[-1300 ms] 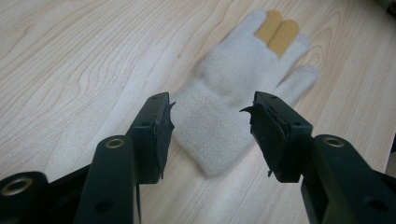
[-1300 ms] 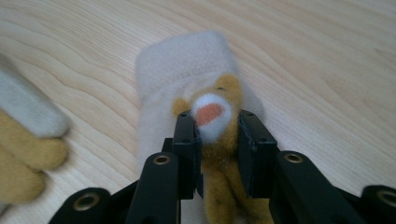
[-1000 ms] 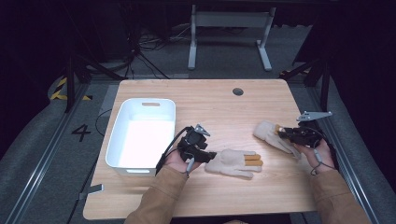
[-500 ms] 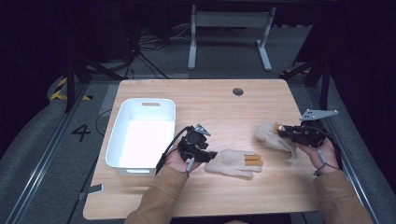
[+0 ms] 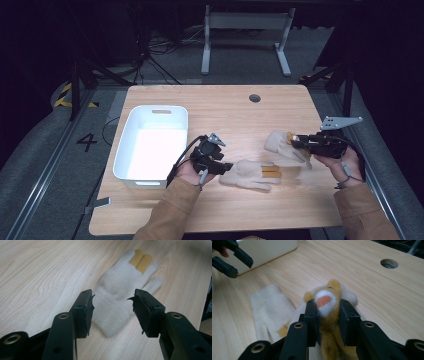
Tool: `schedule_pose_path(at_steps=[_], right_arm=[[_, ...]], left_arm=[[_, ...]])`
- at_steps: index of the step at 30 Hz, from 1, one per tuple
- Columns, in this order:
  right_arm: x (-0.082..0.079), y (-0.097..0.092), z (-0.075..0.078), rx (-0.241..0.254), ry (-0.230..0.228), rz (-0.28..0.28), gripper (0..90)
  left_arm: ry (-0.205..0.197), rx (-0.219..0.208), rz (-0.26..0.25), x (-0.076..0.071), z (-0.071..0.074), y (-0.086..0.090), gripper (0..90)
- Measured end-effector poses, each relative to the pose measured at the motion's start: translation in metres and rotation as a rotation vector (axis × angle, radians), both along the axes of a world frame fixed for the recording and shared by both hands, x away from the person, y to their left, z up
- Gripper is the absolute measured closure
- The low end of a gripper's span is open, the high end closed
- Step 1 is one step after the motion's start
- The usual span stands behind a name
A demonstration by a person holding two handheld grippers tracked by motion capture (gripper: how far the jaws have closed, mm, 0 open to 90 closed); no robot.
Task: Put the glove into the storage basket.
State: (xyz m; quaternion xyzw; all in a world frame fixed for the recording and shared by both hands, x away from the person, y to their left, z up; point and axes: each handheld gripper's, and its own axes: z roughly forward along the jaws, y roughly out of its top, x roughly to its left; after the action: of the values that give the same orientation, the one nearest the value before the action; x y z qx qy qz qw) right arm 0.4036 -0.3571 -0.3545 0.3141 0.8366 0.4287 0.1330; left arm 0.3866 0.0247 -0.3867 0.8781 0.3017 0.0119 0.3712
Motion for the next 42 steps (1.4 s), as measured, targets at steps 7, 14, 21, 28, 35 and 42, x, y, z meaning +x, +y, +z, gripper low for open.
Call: schedule_pose_path(at_steps=[7,14,21,28,35,42], right_arm=[[-0.001,0.012,0.004,0.032,-0.002,0.068,71.0],[0.0,0.03,0.006,0.041,0.001,0.137,71.0],[-0.001,0.047,0.005,0.043,0.008,0.188,71.0],[-0.002,0.065,-0.002,0.027,0.023,0.234,70.9],[-0.005,0.08,-0.008,0.022,0.039,0.276,70.8],[-0.007,0.094,-0.014,0.022,0.055,0.309,70.8]], left_arm=[[-0.001,0.001,0.009,-0.002,0.0,0.003,50.7],[-0.002,0.002,0.024,-0.005,0.0,0.01,50.6],[-0.005,0.002,0.043,-0.007,0.001,0.015,50.6],[-0.006,0.002,0.042,-0.008,0.001,0.015,50.7],[-0.004,0.004,0.037,-0.007,0.0,0.014,50.6],[0.0,0.006,0.036,-0.007,-0.001,0.014,50.6]])
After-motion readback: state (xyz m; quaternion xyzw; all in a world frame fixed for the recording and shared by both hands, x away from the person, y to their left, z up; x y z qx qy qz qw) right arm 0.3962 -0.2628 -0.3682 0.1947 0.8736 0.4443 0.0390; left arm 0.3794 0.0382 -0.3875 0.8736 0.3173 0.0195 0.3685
